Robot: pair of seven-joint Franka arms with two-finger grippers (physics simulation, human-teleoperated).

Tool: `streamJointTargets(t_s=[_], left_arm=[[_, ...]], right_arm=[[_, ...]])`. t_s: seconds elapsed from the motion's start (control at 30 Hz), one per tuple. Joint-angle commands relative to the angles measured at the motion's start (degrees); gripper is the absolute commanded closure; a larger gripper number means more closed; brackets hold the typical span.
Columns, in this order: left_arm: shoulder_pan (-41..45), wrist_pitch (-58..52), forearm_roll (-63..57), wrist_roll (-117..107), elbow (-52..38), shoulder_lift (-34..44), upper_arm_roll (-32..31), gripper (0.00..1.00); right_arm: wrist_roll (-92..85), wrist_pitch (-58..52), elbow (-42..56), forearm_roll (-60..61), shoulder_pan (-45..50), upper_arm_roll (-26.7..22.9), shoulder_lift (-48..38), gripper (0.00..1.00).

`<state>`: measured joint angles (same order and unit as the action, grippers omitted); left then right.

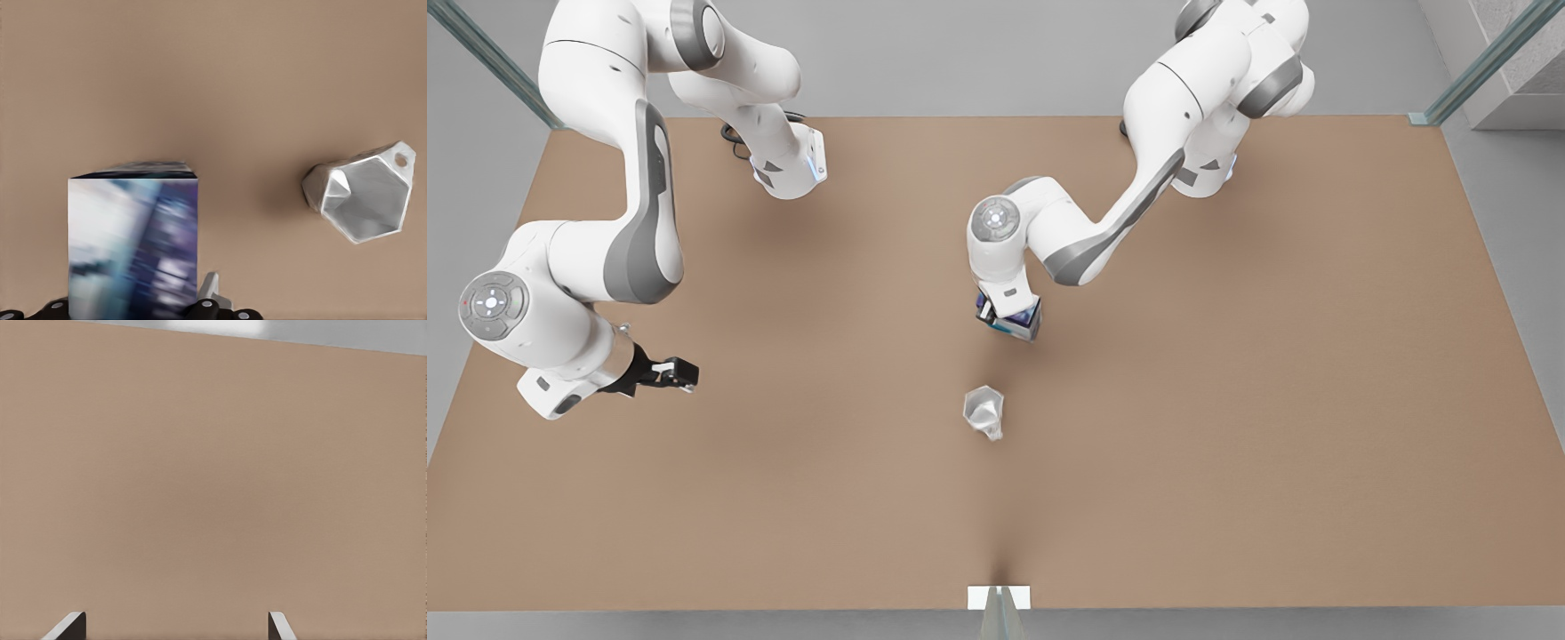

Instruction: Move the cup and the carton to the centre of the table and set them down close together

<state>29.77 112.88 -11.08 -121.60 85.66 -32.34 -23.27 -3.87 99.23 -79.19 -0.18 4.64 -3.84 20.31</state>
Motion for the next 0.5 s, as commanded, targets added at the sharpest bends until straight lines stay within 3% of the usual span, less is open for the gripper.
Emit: streamJointTargets(t_s=[0.0,0.47], left_arm=[[0.0,-0.3,3.8,0.2,-0.1,-0.1,0.0,0.0],[-0.1,-1.3,3.6,0.0,-2.1,0.1,0.2,0.0]], right_arm=[[0.0,0.0,0.0,0.1,-0.1,0.0,0.1,0.0],[0.0,0.4,0.1,0.2,-0.1,0.1,0.3,0.0]])
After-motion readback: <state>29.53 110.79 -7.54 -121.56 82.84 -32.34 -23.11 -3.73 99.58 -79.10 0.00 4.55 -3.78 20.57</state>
